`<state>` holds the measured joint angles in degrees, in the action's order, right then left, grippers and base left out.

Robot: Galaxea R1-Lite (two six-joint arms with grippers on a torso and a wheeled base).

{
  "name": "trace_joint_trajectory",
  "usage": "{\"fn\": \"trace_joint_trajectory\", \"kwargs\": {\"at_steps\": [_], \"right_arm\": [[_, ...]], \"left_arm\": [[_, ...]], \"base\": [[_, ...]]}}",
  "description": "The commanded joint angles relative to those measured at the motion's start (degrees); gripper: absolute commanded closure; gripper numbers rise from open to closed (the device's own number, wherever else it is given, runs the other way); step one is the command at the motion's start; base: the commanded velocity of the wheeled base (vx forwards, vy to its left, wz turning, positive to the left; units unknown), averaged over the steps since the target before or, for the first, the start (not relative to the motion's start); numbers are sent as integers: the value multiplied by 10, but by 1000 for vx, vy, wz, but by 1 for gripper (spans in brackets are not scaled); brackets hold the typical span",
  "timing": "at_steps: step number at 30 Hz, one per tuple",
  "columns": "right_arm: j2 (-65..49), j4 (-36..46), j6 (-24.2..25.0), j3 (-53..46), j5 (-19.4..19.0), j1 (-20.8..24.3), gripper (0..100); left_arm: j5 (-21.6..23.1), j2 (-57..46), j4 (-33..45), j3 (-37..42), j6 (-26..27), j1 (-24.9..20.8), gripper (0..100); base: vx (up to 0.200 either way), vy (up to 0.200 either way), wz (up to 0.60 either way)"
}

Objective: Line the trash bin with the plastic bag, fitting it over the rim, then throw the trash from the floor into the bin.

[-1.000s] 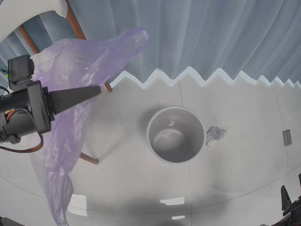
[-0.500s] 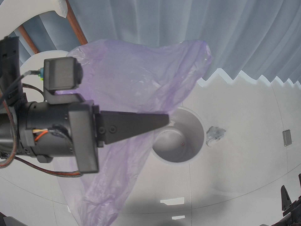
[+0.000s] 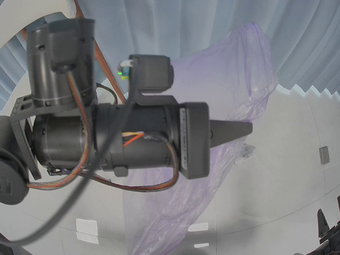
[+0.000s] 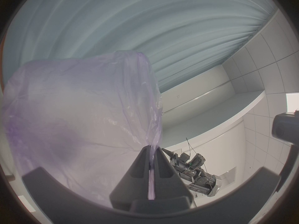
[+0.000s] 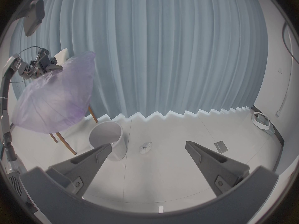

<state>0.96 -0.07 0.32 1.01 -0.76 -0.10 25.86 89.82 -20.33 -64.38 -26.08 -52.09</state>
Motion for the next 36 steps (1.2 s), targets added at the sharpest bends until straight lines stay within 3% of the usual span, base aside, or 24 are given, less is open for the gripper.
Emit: {"fn": "trace_joint_trajectory", "kwargs": {"at_steps": [1, 11, 16, 20, 24, 27, 30, 36], "right_arm": [[-10, 0, 0, -10, 1, 0, 0], [-10, 0, -1, -10, 1, 0, 0], [-10, 0, -1, -10, 1, 0, 0], [-10, 0, -1, -10, 1, 0, 0], [-10, 0, -1, -10, 0, 0, 0], [-10, 1, -3, -10, 0, 0, 0], [-10, 1, -4, -10, -1, 0, 0], [-10, 2, -10, -9, -14, 0, 0]], "left_arm": [[0, 28, -1, -1, 0, 1, 100], [1, 50, -1, 0, 12, 35, 100], [2, 87, -50, 53, 128, 122, 100], [-5, 130, -110, 56, 151, 157, 100], [-40, 157, -161, 51, 152, 162, 100], [-106, 185, -189, 23, 152, 156, 100], [-130, 186, -175, -7, 153, 154, 100], [-149, 171, 56, -133, 204, 141, 100]], "base": [[0, 0, 0], [0, 0, 0], [0, 0, 0], [0, 0, 0], [0, 0, 0], [0, 0, 0], [0, 0, 0], [0, 0, 0]]}}
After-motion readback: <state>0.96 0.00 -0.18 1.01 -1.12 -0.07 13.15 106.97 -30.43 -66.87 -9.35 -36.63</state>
